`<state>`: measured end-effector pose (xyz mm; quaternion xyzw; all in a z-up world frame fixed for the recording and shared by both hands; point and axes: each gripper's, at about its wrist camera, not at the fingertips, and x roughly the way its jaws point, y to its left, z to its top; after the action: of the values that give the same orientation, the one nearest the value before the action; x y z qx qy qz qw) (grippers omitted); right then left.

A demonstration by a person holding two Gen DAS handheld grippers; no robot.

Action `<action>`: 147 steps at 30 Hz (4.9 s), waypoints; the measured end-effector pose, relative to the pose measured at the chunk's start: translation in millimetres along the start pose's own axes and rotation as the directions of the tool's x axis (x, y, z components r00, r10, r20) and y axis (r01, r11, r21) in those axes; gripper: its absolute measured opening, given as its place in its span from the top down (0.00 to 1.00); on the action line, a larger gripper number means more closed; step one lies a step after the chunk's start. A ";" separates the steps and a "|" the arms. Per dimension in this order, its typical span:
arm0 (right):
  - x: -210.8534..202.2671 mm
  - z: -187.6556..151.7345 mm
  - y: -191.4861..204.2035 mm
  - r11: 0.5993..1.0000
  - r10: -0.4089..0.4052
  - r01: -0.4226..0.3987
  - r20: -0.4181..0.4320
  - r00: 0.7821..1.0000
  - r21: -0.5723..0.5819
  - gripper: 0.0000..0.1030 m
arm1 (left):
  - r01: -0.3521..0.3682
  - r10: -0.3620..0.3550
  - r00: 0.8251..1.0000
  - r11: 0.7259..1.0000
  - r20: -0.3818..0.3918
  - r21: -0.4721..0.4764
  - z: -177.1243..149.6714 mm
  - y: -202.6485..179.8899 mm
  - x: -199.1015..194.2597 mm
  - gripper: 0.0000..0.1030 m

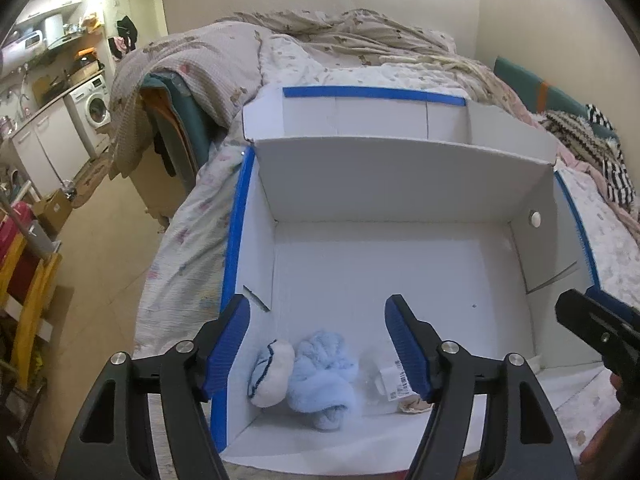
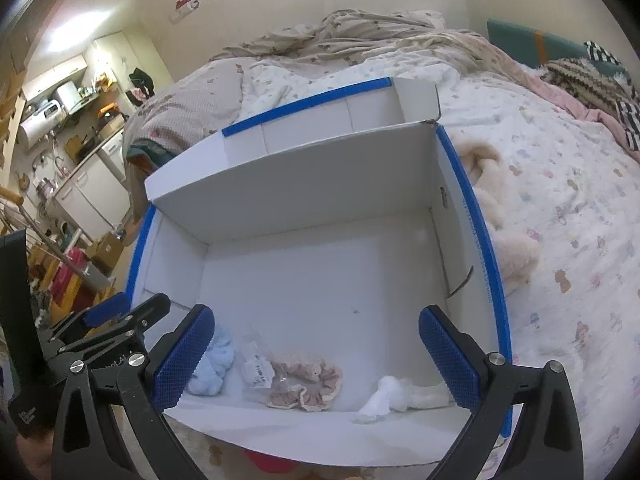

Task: Organize soft objects
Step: 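Withdraw both tools from the box toward the pink duck and lace scrunchie, then grasp the pink rubber duck with the left tool while the right tool grasps the cream lace scrunchie, then lift and carry the duck with the left tool while the right tool carries the scrunchie over the box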

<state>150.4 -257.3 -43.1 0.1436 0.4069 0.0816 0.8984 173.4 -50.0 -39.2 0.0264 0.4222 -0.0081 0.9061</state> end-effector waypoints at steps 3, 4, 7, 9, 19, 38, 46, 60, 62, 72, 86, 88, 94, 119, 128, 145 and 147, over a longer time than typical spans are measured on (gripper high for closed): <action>-3.5 0.3 -2.1 1.000 0.014 -0.014 0.012 1.000 0.017 0.00 | 0.017 -0.017 1.000 1.000 0.018 -0.013 -1.5 4.6 -8.2 0.28; -4.7 0.9 -2.6 0.999 0.024 -0.024 0.017 1.000 0.027 0.00 | 0.020 -0.020 0.999 1.000 0.025 -0.013 -2.0 5.6 -10.8 0.28; -7.7 1.2 -3.9 0.998 0.038 -0.039 0.035 0.999 0.044 0.00 | 0.024 -0.024 0.999 1.000 0.036 0.011 -5.6 7.6 -21.8 0.27; -10.4 -0.7 -2.6 0.999 0.029 -0.031 0.047 0.998 0.042 0.00 | 0.027 -0.028 0.999 0.999 0.044 0.028 -9.5 8.8 -30.7 0.26; -25.5 -19.3 3.4 0.998 0.040 -0.043 0.069 0.997 0.036 0.00 | -0.039 0.038 0.999 0.999 0.036 0.023 -29.7 31.3 -54.7 0.24; -58.0 -62.8 -12.5 1.000 0.001 -0.001 -0.025 1.000 0.002 0.00 | -0.037 0.041 0.997 0.998 -0.069 0.046 -84.1 17.8 -69.0 0.24; -54.6 -73.2 -27.4 0.998 -0.041 0.045 -0.100 0.994 0.044 0.00 | -0.031 0.040 0.982 0.998 -0.182 0.048 -97.9 19.1 -45.5 0.24; 7.2 -93.3 -47.5 0.983 -0.072 0.127 -0.360 0.930 0.132 0.00 | 0.033 -0.032 0.948 0.999 -0.316 -0.005 -109.9 17.1 -10.2 0.24; 17.3 -94.6 -43.7 0.984 -0.068 0.126 -0.384 0.921 0.126 0.14 | 0.040 -0.038 0.946 0.999 -0.323 0.002 -110.1 14.1 -8.6 0.24; 60.1 -101.0 -35.5 0.984 -0.088 0.149 -0.469 0.879 0.094 0.23 | 0.086 -0.076 0.931 0.996 -0.356 0.011 -110.5 -3.3 3.8 0.24; 60.7 -99.8 -48.0 0.988 -0.054 0.114 -0.471 0.880 0.100 0.75 | 0.255 -0.201 0.898 0.963 -0.391 0.091 -111.0 -55.4 22.4 0.24; 58.0 -99.6 -53.5 0.988 -0.055 0.115 -0.469 0.881 0.099 0.75 | 0.257 -0.189 0.892 0.959 -0.410 0.116 -111.8 -62.2 31.6 0.24; 52.5 -102.1 -59.0 0.989 -0.041 0.103 -0.468 0.883 0.109 0.75 | 0.272 -0.193 0.863 0.956 -0.466 0.109 -115.8 -66.3 52.5 0.24; 54.2 -101.3 -49.3 0.992 -0.049 0.098 -0.458 0.888 0.085 0.75 | 0.303 -0.220 0.844 0.948 -0.489 0.096 -106.7 -81.5 74.3 0.55; 42.2 -102.1 -31.1 0.998 -0.035 0.056 -0.436 0.899 0.036 0.75 | 0.221 -0.157 0.872 0.972 -0.463 0.086 -116.1 -44.6 55.2 0.55; -15.2 -104.4 15.3 0.992 0.059 -0.093 -0.340 0.939 -0.084 0.75 | 0.054 -0.028 0.957 0.995 -0.289 0.084 -108.9 13.3 -7.5 0.55; -22.2 -102.1 17.0 0.991 0.076 -0.106 -0.314 0.947 -0.082 0.75 | 0.032 -0.011 0.965 0.997 -0.260 0.075 -107.3 21.0 -16.3 0.55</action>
<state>58.3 -227.5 -86.0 0.1036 0.5312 0.1642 0.8247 81.7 -23.3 -94.8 0.0583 0.5369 -0.0309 0.8411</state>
